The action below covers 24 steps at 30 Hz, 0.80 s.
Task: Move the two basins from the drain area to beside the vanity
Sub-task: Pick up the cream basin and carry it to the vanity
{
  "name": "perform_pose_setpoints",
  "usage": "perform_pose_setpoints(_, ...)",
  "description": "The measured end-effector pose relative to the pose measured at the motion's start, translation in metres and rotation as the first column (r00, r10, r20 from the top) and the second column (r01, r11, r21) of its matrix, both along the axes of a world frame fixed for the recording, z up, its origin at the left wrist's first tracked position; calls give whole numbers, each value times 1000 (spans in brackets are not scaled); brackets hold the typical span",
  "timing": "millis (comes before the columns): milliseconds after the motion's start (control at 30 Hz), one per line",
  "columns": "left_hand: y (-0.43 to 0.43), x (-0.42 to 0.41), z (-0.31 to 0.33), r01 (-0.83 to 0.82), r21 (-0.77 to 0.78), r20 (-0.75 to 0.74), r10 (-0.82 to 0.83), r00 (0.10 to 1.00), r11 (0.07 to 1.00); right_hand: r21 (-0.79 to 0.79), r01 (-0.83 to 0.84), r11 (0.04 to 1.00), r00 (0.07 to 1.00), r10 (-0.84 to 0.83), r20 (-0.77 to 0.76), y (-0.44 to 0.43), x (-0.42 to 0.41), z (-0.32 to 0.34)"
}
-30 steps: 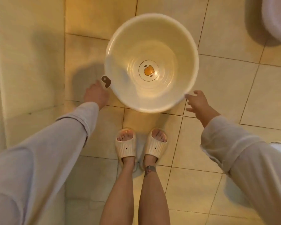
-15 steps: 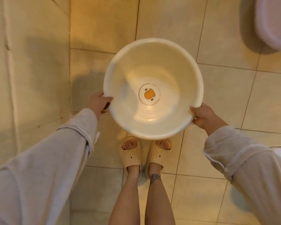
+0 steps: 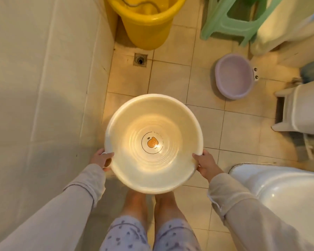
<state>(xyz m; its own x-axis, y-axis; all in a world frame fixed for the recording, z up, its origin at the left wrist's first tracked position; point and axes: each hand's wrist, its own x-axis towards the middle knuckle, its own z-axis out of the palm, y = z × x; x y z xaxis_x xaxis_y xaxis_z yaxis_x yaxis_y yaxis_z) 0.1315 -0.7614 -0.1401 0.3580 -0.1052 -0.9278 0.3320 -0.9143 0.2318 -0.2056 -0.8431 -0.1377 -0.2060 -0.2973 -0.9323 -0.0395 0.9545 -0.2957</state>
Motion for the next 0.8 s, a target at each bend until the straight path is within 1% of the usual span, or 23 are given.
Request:
perform_pose_setpoints(133, 27, -10, 65, -51, -21, 30, 52, 998, 998, -61, 54, 997, 998, -52, 40, 23, -12, 64)
perform_pose_setpoints(267, 43, -19, 110, -8, -95, 19, 10, 1000, 995, -133, 99, 986, 991, -85, 106, 44, -29, 104)
perform_pose_setpoints(333, 42, -22, 123, 28, -125, 9, -27, 1000, 992, -166, 134, 977, 984, -111, 137, 53, -37, 118)
perform_pose_setpoints(500, 22, -36, 140, -5, -202, -71, -10, 997, 979, -209, 223, 952, 967, -189, 172, 68, -56, 129)
perform_pose_setpoints(667, -8, -47, 144, 155, -217, -89, -178, 980, 964, -242, 370, 897, 925, -333, 182, 89, -67, 140)
perform_pose_setpoints(800, -38, -58, 143, 322, -199, -98, -346, 933, 926, -242, 522, 818, 853, -493, 172, 123, -73, 145)
